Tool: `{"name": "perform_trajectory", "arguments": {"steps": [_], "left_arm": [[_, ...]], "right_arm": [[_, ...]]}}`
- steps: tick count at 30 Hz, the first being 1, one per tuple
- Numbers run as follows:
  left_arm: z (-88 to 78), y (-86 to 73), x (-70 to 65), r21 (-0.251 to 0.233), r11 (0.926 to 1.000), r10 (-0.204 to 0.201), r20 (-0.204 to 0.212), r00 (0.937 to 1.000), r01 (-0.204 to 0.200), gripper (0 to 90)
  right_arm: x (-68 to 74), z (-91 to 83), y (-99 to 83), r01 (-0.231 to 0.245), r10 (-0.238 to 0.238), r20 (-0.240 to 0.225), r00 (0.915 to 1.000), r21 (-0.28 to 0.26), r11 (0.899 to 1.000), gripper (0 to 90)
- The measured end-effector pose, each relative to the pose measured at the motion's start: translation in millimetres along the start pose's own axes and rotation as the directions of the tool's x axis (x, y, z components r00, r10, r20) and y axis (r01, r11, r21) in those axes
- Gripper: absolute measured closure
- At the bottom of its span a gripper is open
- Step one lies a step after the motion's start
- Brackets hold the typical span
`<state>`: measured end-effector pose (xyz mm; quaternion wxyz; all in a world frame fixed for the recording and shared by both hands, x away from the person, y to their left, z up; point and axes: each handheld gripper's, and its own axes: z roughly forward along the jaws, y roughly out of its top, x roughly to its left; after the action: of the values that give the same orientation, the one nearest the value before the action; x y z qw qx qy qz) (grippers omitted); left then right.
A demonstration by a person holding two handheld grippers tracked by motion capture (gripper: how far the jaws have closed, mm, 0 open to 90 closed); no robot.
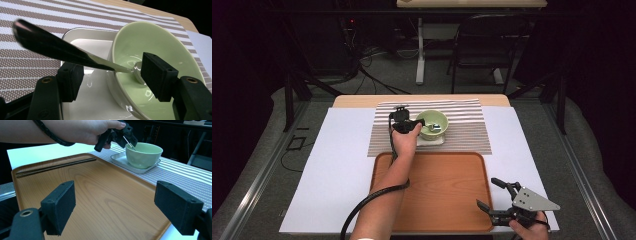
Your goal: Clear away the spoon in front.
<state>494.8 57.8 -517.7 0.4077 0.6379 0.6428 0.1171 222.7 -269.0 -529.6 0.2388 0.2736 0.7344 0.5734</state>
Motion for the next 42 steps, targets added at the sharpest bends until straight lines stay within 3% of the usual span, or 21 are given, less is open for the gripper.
{"name": "perform_trajectory", "arguments": {"steps": [22,26,30,37,42], "left_arm": [[15.7,-3.1,-5.2,0.019,0.9998,0.004,-0.009,1.0000,-0.004,47.4],[17.3,-4.1,-6.8,0.021,0.9995,0.023,-0.012,0.9997,-0.023,50.9],[17.6,-4.3,-6.0,0.020,0.9997,0.009,-0.007,0.9999,-0.009,53.2],[16.9,-3.2,-10.0,0.028,0.9981,0.055,-0.021,0.9983,-0.054,61.3],[15.3,-2.3,-8.2,0.029,0.9984,0.050,-0.018,0.9986,-0.049,64.4]], "right_arm": [[-0.1,-0.4,0.1,-0.001,0.001,-0.005,1.0000,-0.001,1.000,16.8],[0.0,-0.8,0.3,-0.001,0.001,-0.005,1.0000,-0.002,1.000,16.8],[0.0,-0.8,0.2,-0.002,0.002,-0.005,1.0000,-0.001,1.000,16.8],[0.2,-0.7,0.4,-0.002,0.002,-0.007,1.0000,-0.001,1.000,16.8],[0.2,-0.8,0.4,-0.001,0.001,-0.007,1.0000,-0.003,1.000,16.7]]}}
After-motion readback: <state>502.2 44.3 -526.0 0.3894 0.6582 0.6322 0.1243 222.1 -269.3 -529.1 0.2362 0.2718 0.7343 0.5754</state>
